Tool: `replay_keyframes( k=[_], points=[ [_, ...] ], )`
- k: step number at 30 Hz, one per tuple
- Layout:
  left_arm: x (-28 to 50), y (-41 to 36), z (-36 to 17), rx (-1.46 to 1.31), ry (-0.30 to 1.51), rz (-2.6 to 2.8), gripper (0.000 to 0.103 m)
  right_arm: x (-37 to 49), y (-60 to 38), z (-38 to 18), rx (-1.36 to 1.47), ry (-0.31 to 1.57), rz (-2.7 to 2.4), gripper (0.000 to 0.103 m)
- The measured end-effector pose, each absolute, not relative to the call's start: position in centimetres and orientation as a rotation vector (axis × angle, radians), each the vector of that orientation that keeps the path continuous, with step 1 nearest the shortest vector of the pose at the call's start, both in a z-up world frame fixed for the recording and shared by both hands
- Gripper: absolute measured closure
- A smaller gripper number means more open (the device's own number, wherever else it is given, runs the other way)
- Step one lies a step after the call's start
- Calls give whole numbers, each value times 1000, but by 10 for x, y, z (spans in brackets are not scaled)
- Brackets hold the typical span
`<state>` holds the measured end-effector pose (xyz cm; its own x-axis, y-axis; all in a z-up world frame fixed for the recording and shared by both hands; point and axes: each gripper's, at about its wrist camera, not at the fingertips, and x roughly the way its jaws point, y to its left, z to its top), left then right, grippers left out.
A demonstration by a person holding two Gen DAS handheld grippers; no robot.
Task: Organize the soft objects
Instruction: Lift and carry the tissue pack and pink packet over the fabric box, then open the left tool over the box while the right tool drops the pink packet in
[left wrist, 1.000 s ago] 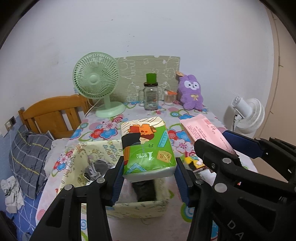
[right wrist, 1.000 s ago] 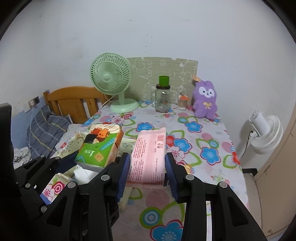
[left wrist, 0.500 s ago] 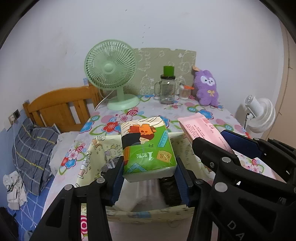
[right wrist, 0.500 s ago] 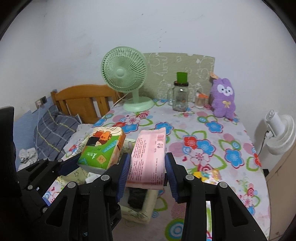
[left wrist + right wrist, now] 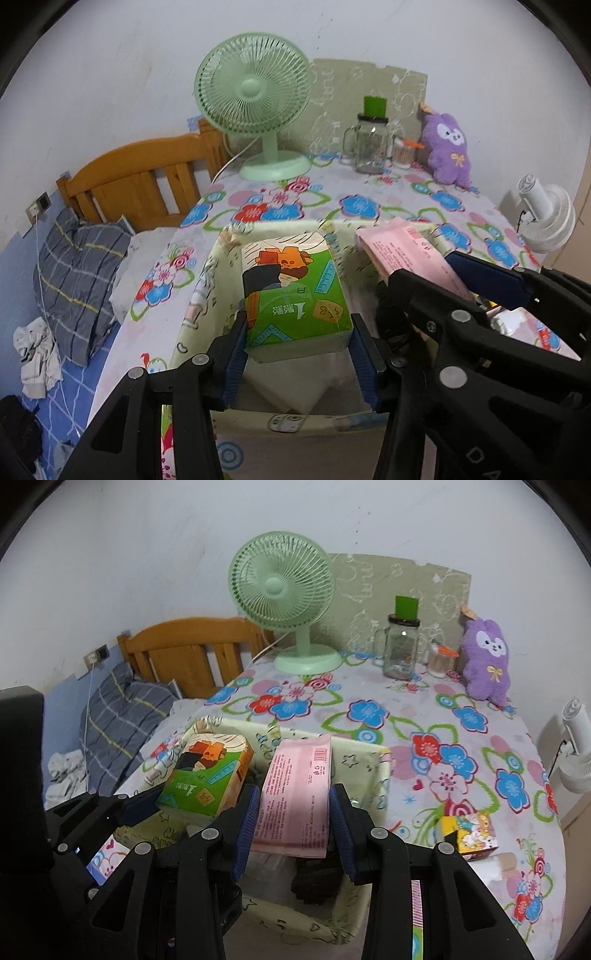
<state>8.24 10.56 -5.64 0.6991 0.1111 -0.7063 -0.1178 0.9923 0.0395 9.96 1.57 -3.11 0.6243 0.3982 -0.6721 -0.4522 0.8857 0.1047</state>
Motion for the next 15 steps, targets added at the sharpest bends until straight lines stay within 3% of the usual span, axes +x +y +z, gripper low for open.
replay_keyframes(
  k=[8,10,15],
  points=[
    [86,115,-69,-4,842,130,46,106,28,-48,-80,801,516,61],
    [86,116,-69,1,848,135,32,107,30,-50,-76,810,523,61],
    [87,114,-68,5,858,109,24,111,33,-52,-79,821,536,61]
  ],
)
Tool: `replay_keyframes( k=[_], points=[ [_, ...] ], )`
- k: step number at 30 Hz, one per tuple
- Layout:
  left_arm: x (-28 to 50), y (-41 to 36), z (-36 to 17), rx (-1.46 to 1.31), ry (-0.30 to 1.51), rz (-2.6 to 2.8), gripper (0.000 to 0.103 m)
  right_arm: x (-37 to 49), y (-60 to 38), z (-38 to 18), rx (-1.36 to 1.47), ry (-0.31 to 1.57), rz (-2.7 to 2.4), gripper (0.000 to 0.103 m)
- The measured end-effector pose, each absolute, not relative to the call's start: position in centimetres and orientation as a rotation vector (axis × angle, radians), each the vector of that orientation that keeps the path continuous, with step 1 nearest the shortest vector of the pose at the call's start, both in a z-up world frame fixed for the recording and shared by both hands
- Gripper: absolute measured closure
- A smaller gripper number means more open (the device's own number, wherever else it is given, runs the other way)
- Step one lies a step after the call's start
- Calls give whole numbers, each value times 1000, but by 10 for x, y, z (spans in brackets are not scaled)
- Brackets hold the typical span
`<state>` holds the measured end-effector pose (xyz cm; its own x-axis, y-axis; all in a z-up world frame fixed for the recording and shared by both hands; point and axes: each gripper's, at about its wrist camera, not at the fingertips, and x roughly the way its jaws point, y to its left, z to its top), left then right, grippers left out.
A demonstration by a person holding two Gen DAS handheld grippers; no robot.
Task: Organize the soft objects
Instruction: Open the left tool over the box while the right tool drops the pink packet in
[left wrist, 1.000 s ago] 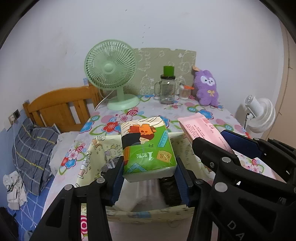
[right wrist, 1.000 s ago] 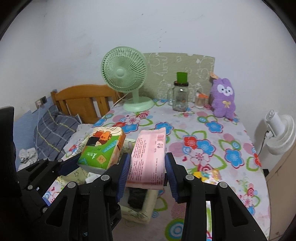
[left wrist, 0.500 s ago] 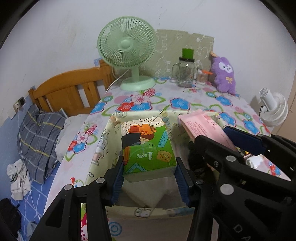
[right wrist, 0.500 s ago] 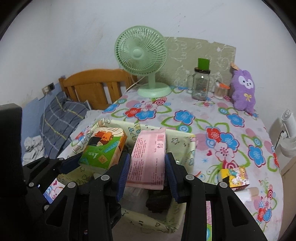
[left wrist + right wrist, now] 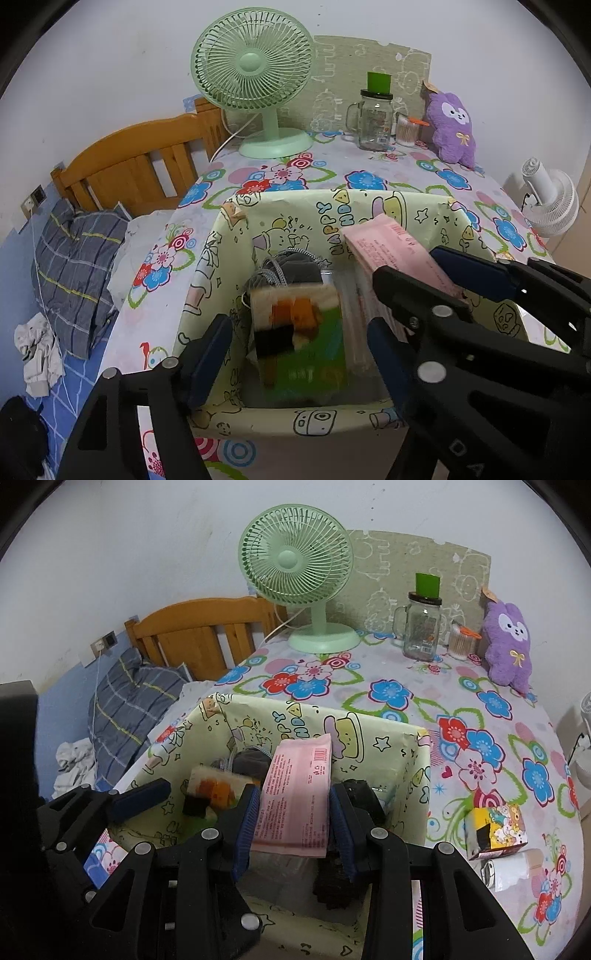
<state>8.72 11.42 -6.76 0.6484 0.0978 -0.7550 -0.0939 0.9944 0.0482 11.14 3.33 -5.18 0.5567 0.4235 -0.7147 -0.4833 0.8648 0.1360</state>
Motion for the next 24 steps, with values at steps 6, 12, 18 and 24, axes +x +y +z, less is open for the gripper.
replay_keyframes(
  k=[6,12,18,24],
  points=[
    [89,116,-66,2,863,106,23,116,36,-54,-66,843,566,60],
    [90,117,-63,-13,863,97,19,120,38,-52,-71,856,595,50],
    [90,113,-57,-13,839,105,15,118,30,-43,-82,811,572,24],
    [91,102,-54,5,831,103,14,119,18,-40,-79,815,548,24]
  ],
)
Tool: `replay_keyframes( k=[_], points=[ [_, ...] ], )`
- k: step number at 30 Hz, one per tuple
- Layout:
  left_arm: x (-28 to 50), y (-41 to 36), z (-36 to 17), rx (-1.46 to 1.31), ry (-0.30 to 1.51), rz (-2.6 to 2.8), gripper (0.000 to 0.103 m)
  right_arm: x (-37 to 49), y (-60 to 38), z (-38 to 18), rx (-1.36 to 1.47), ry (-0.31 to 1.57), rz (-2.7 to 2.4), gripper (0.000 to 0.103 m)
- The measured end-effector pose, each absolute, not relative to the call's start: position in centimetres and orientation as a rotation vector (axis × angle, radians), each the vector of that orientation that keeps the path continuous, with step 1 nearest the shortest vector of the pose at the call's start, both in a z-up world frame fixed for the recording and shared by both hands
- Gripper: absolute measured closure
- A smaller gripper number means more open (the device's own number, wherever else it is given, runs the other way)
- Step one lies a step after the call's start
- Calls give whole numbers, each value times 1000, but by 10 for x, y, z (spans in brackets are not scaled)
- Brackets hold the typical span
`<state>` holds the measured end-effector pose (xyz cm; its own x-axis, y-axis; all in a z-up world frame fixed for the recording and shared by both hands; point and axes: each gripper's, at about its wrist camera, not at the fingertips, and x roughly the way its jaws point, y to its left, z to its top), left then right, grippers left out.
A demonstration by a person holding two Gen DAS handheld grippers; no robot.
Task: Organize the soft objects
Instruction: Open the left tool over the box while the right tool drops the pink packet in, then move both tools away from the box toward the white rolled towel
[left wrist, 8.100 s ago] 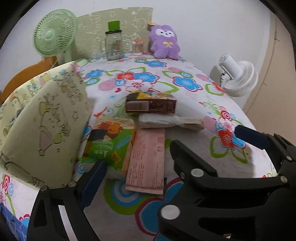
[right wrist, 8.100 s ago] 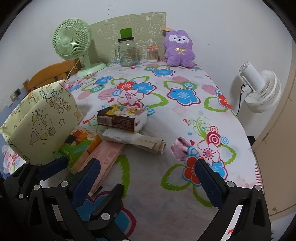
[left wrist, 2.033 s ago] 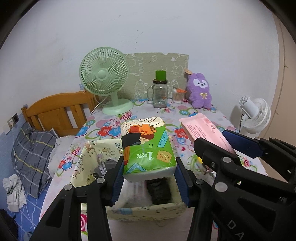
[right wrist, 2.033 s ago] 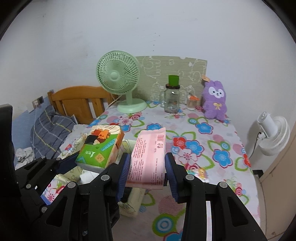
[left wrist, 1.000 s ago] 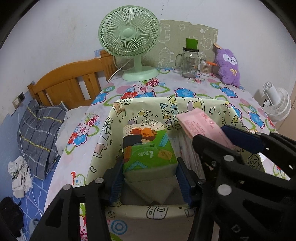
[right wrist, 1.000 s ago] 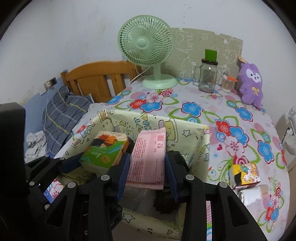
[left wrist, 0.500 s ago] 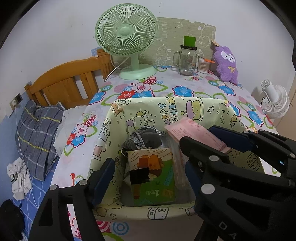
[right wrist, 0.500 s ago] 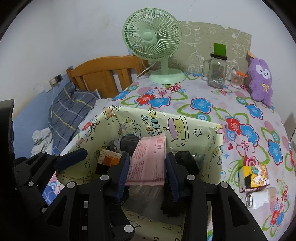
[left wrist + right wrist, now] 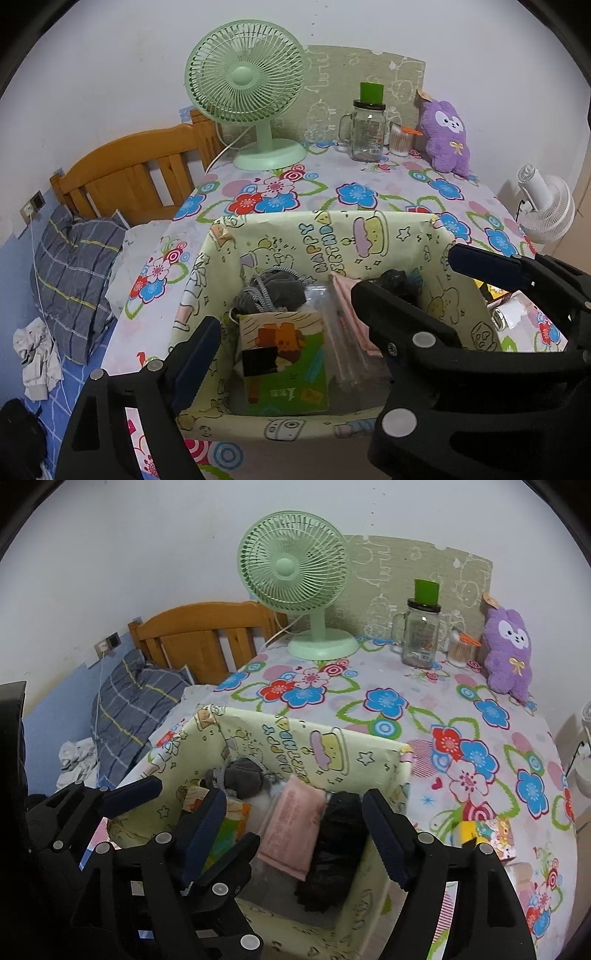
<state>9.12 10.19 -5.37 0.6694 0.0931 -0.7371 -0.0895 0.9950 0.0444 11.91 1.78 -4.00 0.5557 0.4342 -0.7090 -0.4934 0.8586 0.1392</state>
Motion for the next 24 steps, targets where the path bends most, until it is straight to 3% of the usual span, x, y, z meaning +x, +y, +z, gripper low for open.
replay_keyframes(
  k=[4,11,24],
  points=[
    [89,95,-49,9,812,116,7,117,10,-37,-74,810,536,24],
    [84,85,-43,11,788,132,6,111,-4,-29,-76,785,507,17],
    [73,63,-29,5,750,122,5,98,-30,-11,-81,740,482,15]
  ],
)
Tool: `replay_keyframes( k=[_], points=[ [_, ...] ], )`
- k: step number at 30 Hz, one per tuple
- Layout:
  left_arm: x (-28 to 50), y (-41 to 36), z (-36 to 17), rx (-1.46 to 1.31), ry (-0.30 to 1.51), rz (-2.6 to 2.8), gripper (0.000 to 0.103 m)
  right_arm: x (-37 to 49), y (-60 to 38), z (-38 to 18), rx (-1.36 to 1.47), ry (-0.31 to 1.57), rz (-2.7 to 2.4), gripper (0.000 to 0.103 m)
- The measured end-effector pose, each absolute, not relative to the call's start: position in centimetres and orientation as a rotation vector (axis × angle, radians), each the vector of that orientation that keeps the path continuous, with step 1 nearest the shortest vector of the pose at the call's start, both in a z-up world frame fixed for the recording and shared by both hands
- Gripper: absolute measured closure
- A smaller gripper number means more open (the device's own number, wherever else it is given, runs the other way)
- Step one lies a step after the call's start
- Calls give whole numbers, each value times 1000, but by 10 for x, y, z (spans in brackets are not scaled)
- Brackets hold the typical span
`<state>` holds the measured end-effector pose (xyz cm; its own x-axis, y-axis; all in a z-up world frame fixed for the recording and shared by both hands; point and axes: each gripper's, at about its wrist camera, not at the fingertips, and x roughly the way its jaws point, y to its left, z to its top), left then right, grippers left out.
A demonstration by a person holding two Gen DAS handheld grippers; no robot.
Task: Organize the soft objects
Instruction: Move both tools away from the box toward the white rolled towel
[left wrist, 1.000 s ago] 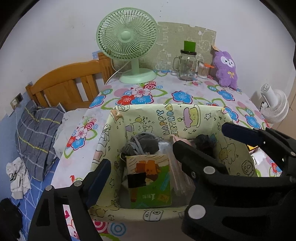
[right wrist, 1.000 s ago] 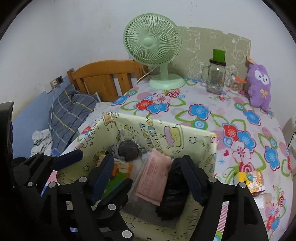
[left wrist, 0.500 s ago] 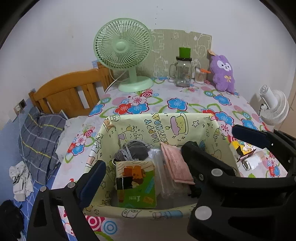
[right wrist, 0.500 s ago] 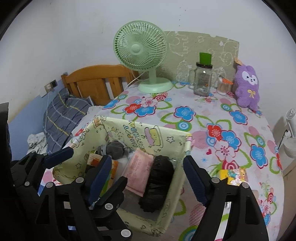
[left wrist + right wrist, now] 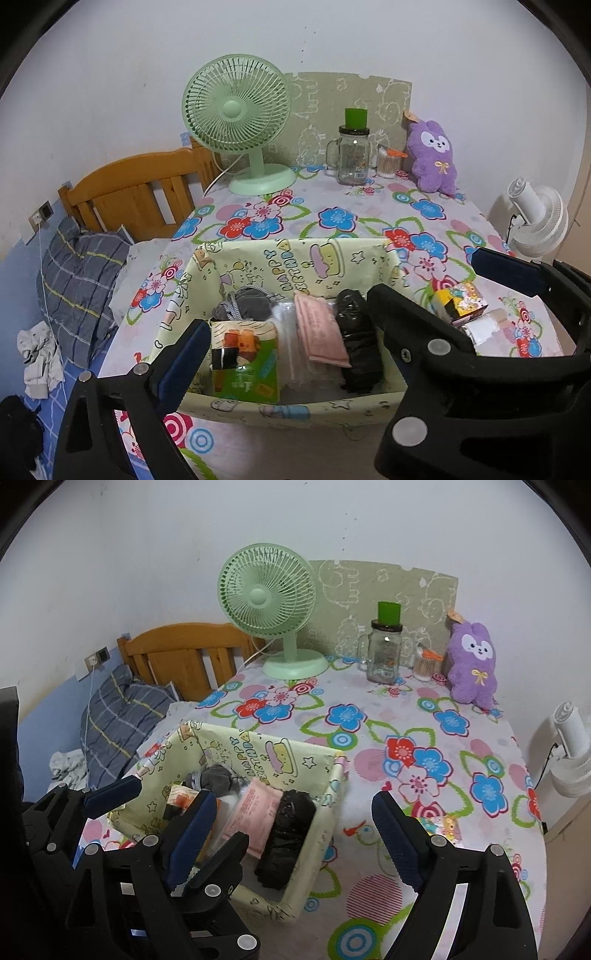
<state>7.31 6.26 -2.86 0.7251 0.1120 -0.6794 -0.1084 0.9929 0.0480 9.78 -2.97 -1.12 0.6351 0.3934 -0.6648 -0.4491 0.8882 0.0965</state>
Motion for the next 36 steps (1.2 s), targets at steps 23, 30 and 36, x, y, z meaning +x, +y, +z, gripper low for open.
replay_keyframes(
  k=[23,30,36],
  points=[
    [55,5,-7,22,664,48,5,72,-94,13,-45,649,381,10],
    [56,-13,-9,23,657,20,5,68,-115,11,-35,645,342,10],
    [59,-29,-13,27,660,-10,5,68,-130,7,-25,652,319,10]
  ],
)
